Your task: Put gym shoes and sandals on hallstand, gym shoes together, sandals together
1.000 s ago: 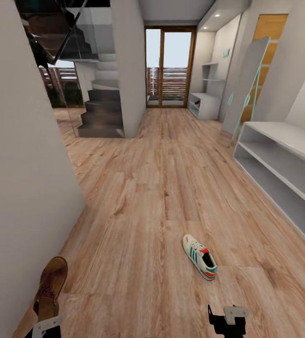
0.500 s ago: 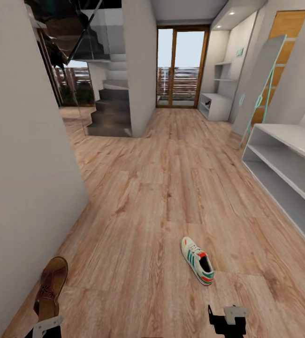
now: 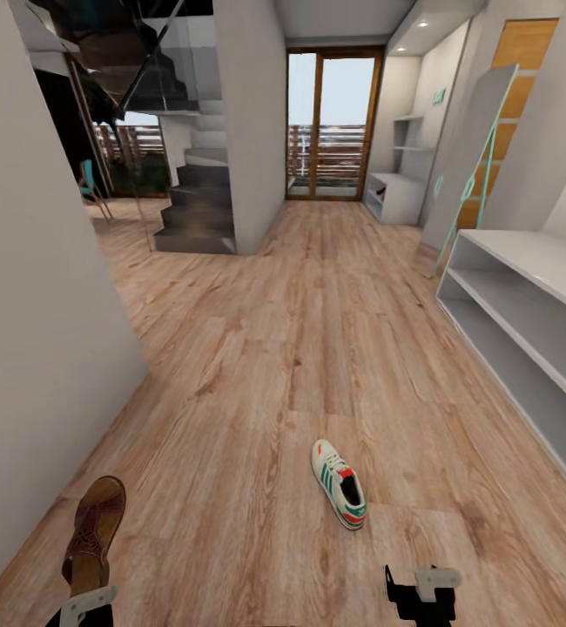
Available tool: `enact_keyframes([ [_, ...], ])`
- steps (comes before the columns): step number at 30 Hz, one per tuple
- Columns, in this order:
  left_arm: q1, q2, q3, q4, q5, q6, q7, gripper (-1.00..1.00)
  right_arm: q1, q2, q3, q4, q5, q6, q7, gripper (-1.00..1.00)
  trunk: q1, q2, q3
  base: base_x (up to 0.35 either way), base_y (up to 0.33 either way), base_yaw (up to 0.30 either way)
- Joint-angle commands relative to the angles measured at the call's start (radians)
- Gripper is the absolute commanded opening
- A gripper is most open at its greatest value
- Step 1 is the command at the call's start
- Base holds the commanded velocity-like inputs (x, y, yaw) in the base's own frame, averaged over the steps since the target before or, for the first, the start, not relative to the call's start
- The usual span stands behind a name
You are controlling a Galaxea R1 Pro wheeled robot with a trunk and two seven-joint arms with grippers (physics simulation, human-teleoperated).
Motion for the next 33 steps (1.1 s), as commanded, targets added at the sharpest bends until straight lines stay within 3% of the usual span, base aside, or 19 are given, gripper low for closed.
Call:
enact_keyframes([
  [1,-0.001,0.000,0.003,0.001,0.008,-0.002,-0.011,-1.00,0.000,0.000,0.009,0.000,-0.007,-0.001,-0.004,1.00,0.000,0.000,-0.001,0.000,-0.270,0.000],
  [8,-0.001,0.001,0.003,0.000,0.009,0.000,-0.011,-1.00,0.000,0.000,0.009,0.000,-0.007,-0.001,-0.004,1.00,0.000,0.000,-0.001,0.059,-0.267,0.024],
  [20,-0.001,0.002,0.004,0.000,0.010,0.000,-0.011,-1.00,0.000,0.000,0.008,0.000,-0.009,-0.001,-0.004,1.00,0.000,0.000,-0.001,0.153,-0.257,0.251],
  [33,-0.002,0.000,-0.002,-0.007,0.008,0.000,-0.012,-1.00,0.000,0.001,0.010,-0.002,-0.009,-0.001,-0.004,1.00,0.000,0.000,-0.001,0.046,-0.053,0.186],
])
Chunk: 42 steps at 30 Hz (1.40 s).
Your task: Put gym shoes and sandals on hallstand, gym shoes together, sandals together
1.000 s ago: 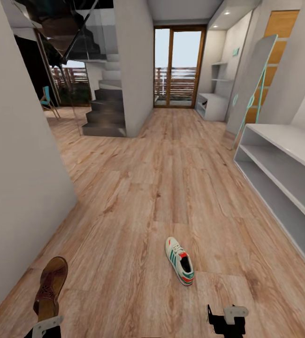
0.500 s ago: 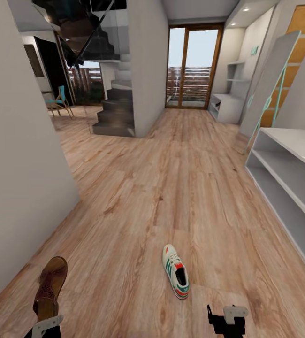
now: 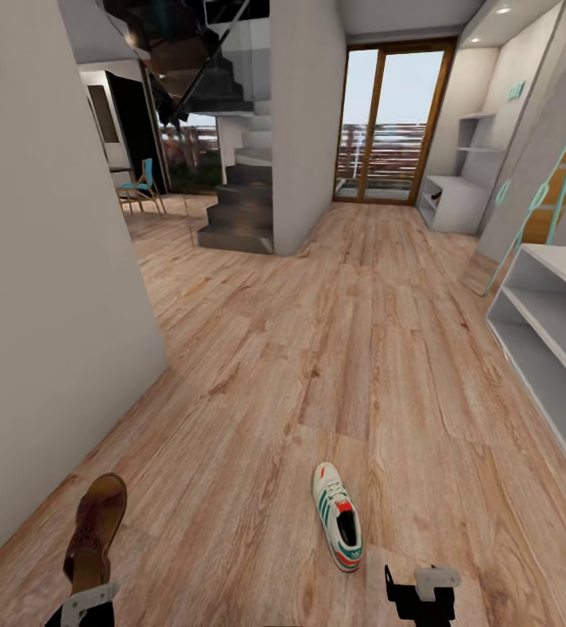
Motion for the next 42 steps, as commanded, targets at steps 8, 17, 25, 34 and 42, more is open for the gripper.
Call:
enact_keyframes([
  [8,-0.031,-0.001,0.001,-0.018,0.006,0.017,-0.011,-1.00,-0.001,0.006,0.009,-0.057,-0.003,0.047,-0.003,1.00,0.000,0.000,-0.001,0.002,-0.002,0.014],
  [17,-0.242,-0.003,-0.003,-0.055,0.005,0.289,-0.023,-1.00,-0.002,0.007,0.007,-0.348,-0.003,0.429,-0.007,1.00,0.000,0.000,-0.001,0.000,0.000,0.001],
  [25,-0.399,-0.025,-0.064,-0.055,-0.099,0.404,-0.019,-1.00,-0.020,0.001,0.002,-0.514,-0.004,0.614,-0.002,1.00,0.000,0.000,-0.001,0.000,0.000,0.000],
  [34,-0.403,-0.028,-0.070,-0.051,-0.106,0.406,-0.022,-1.00,-0.020,0.003,0.008,-0.515,-0.005,0.617,0.000,1.00,0.000,0.000,-0.001,0.074,0.000,0.000],
  [42,-0.403,-0.047,-0.075,-0.053,-0.107,0.406,-0.024,-1.00,-0.020,0.007,0.012,-0.515,-0.006,0.617,0.001,1.00,0.000,0.000,-0.001,0.269,0.000,0.000],
])
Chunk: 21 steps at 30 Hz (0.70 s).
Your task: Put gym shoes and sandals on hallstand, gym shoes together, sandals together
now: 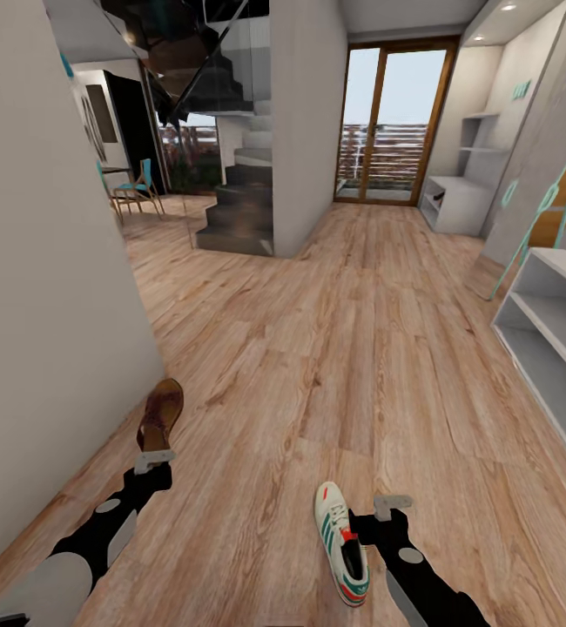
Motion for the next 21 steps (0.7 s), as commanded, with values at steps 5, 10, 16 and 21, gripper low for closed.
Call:
enact_keyframes([
  [5,-0.001,-0.004,0.008,0.000,-0.003,-0.003,-0.010,-1.00,-0.001,-0.001,0.008,-0.001,-0.010,0.001,-0.009,1.00,0.000,0.000,-0.001,0.069,0.000,0.000],
  [10,-0.001,-0.008,0.001,-0.002,-0.003,-0.003,-0.010,-1.00,-0.001,-0.001,0.008,-0.001,-0.010,0.001,-0.009,1.00,0.000,0.000,-0.001,0.017,0.000,0.000],
  [16,-0.001,-0.012,-0.051,-0.002,-0.002,-0.001,-0.008,-1.00,-0.001,-0.001,0.007,-0.001,-0.010,0.001,-0.009,1.00,0.001,-0.001,-0.009,0.003,0.000,0.001],
  [21,-0.003,-0.015,-0.062,-0.003,0.000,0.003,-0.009,-1.00,-0.001,-0.001,0.007,0.000,-0.010,0.002,-0.009,1.00,0.003,-0.002,-0.033,0.000,0.000,0.055],
])
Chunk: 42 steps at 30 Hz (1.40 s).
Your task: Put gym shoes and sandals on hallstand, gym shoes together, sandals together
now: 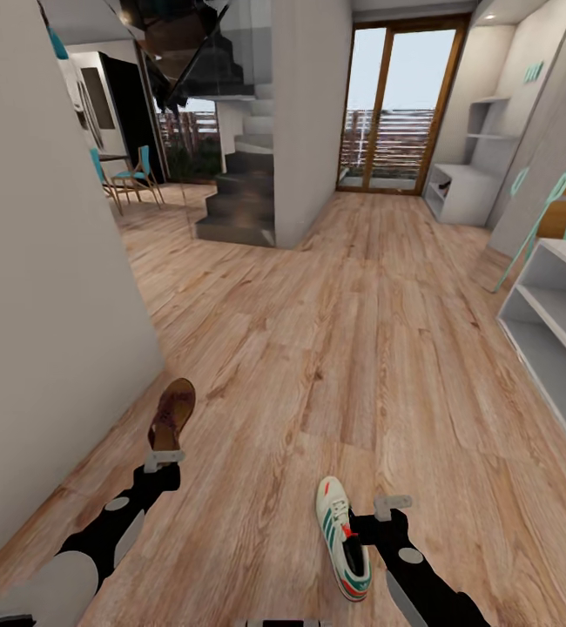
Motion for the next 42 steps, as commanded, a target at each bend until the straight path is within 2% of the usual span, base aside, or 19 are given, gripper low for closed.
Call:
enact_keyframes([
  [1,-0.001,-0.001,0.009,0.001,-0.002,0.001,-0.010,-1.00,-0.001,-0.002,0.008,-0.001,-0.010,0.001,-0.009,1.00,0.000,-0.001,-0.006,0.000,0.000,0.086],
  [9,-0.045,-0.003,0.006,-0.012,0.000,0.060,-0.010,-1.00,-0.001,-0.001,0.007,0.001,-0.010,0.002,-0.009,1.00,0.004,-0.003,-0.048,0.000,0.000,0.102],
  [13,-0.097,-0.004,0.008,-0.045,0.002,0.156,-0.011,-1.00,-0.001,-0.002,0.003,0.001,-0.011,0.002,-0.010,1.00,0.006,-0.003,-0.070,0.000,0.000,0.109],
  [20,-0.103,-0.005,0.007,-0.078,0.004,0.171,-0.010,-1.00,-0.001,-0.002,0.002,0.000,-0.012,0.002,-0.010,1.00,0.009,-0.005,-0.107,0.000,0.000,0.111],
  [25,-0.105,-0.017,0.007,-0.163,0.007,0.218,-0.009,-1.00,-0.001,-0.002,0.002,-0.001,-0.012,0.001,-0.010,1.00,0.011,-0.006,-0.134,0.000,0.000,0.112],
  [28,-0.105,-0.023,0.008,-0.232,0.008,0.297,-0.011,-1.00,-0.001,-0.002,0.001,-0.002,-0.011,0.001,-0.010,1.00,0.012,-0.007,-0.149,0.000,0.000,0.108],
  [31,-0.105,-0.025,0.009,-0.249,0.008,0.310,-0.011,-1.00,-0.001,-0.002,0.001,-0.004,-0.011,0.001,-0.010,1.00,0.014,-0.008,-0.164,0.000,0.000,0.061],
  [38,-0.103,-0.026,0.009,-0.261,0.008,0.318,-0.010,-1.00,-0.001,-0.004,-0.001,-0.005,-0.013,0.000,-0.010,1.00,0.014,-0.008,-0.171,0.000,0.000,-0.056],
  [42,-0.103,-0.037,0.007,-0.267,0.007,0.319,-0.010,-1.00,-0.001,-0.005,-0.002,-0.007,-0.013,-0.001,-0.012,1.00,0.015,-0.009,-0.189,0.000,0.000,-0.030],
])
